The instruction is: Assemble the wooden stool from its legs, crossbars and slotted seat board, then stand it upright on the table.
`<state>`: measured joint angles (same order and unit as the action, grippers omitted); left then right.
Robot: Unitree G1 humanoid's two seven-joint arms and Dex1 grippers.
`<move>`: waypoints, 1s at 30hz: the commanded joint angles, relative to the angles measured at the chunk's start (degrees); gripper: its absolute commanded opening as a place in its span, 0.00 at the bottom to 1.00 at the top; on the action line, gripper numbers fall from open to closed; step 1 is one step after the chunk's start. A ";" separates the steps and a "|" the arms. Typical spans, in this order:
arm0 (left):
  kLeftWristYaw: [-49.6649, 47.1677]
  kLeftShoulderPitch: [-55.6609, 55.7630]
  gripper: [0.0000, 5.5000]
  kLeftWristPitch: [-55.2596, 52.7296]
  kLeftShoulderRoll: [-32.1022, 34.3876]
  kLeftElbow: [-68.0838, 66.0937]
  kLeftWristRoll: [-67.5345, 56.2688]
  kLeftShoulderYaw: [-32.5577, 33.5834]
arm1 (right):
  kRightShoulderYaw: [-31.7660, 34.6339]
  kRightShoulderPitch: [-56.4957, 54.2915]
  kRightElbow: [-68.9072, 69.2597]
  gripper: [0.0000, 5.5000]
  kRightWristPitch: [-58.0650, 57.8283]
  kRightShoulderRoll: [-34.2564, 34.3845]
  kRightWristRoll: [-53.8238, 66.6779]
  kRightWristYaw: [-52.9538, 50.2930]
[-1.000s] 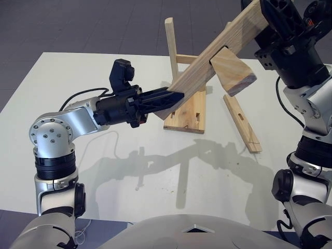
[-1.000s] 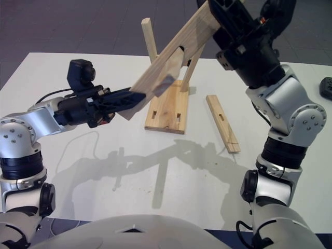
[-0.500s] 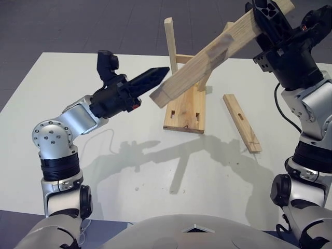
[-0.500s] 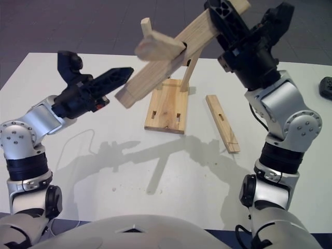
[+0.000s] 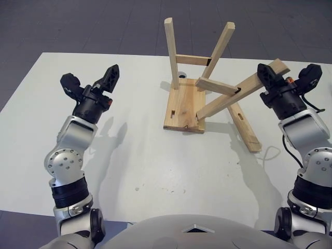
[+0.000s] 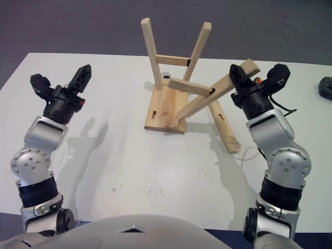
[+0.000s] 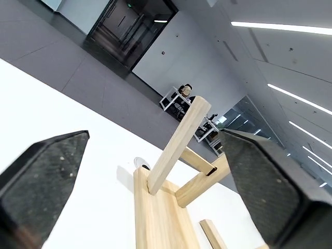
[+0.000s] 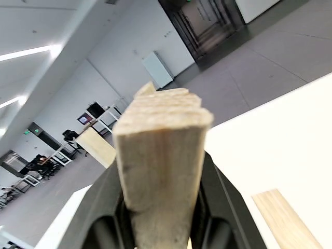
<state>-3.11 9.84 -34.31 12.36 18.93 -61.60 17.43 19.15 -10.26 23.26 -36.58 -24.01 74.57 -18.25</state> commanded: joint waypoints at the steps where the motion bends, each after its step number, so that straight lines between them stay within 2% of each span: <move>1: -0.83 -1.16 0.98 0.42 -3.81 0.82 3.62 -4.52 | -1.22 0.76 -0.44 0.19 2.75 3.61 -5.69 -0.33; 8: -0.43 -1.69 0.98 0.48 -7.08 0.61 6.93 -7.93 | -3.63 2.00 -1.06 0.19 2.80 5.75 -15.09 -1.37; 12: 0.23 -1.69 0.98 0.52 -6.90 0.23 8.89 -8.14 | -6.57 2.49 -0.19 0.19 -0.45 1.01 -23.85 -2.50; 18: 1.04 -3.03 0.98 0.69 -7.67 0.39 11.01 -8.61 | -7.63 1.63 0.07 0.19 -3.78 -3.59 -32.51 -3.05; 24: 1.65 -3.95 0.98 1.22 -9.17 0.28 13.52 -10.01 | -7.74 0.07 -3.42 0.19 -4.12 -5.15 -35.16 3.70; 30: 2.24 -4.15 0.98 1.24 -9.35 -0.11 15.29 -9.94 | -10.31 8.78 -2.95 0.19 -10.15 -3.74 -35.26 6.18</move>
<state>-1.04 6.25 -33.19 3.02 18.91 -47.34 7.57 11.74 -10.91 24.53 -36.32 -28.84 40.90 -11.28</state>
